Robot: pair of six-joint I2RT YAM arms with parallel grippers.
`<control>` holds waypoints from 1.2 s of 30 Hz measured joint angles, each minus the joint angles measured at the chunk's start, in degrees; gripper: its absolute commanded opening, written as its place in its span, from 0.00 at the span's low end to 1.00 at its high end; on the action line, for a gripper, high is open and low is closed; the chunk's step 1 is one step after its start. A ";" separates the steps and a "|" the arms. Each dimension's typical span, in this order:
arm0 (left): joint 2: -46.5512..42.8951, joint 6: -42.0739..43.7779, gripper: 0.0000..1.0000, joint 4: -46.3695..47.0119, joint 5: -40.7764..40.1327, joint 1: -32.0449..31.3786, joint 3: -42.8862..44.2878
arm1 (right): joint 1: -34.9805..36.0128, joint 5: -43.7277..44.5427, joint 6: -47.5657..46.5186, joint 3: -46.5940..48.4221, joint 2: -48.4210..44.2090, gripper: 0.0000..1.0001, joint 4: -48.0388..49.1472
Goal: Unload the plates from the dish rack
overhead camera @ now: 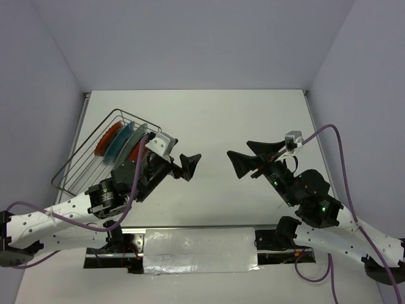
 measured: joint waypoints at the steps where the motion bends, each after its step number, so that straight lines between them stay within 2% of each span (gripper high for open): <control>1: 0.00 0.39 1.00 0.07 0.00 0.00 0.00 | 0.00 0.15 0.02 0.00 0.20 1.00 -0.04; 8: 1.03 2.73 0.99 -0.90 -2.69 0.00 0.85 | 0.00 0.20 0.48 -1.22 0.39 1.00 1.62; 13: 8.94 9.29 0.99 -4.96 -9.66 2.58 9.99 | 0.00 0.13 0.83 -4.59 1.60 1.00 4.04; 16: 13.92 11.08 0.95 -9.33 -10.73 10.10 18.73 | 0.00 0.24 1.03 -5.33 4.04 0.99 4.20; 19: 15.76 11.72 0.93 -13.73 -8.50 19.26 25.38 | 0.00 0.48 1.16 -5.33 6.51 0.99 4.17; 25: 16.33 11.47 0.89 -18.56 -2.84 37.05 31.87 | 0.00 0.46 1.22 -5.31 9.05 0.99 3.76; 28: 17.03 11.72 0.81 -21.94 -0.44 44.17 32.92 | 0.00 0.48 1.07 -5.31 8.92 0.99 4.02; 29: 17.55 12.17 0.69 -23.19 0.55 46.14 33.38 | 0.00 0.50 1.03 -5.31 8.92 0.99 4.00; 30: 18.25 12.92 0.67 -24.63 1.49 47.82 33.92 | 0.00 0.50 1.01 -5.31 8.92 0.99 4.00; 31: 18.97 14.12 0.66 -26.10 2.12 49.37 34.49 | 0.00 0.50 1.01 -5.31 8.90 0.99 4.00; 33: 20.37 16.44 0.78 -28.35 2.67 51.76 34.95 | 0.00 0.37 1.01 -5.31 8.70 0.99 3.98; 36: 21.11 21.75 0.84 -28.85 0.98 53.29 32.74 | 0.00 -0.26 1.03 -5.31 8.09 0.99 3.98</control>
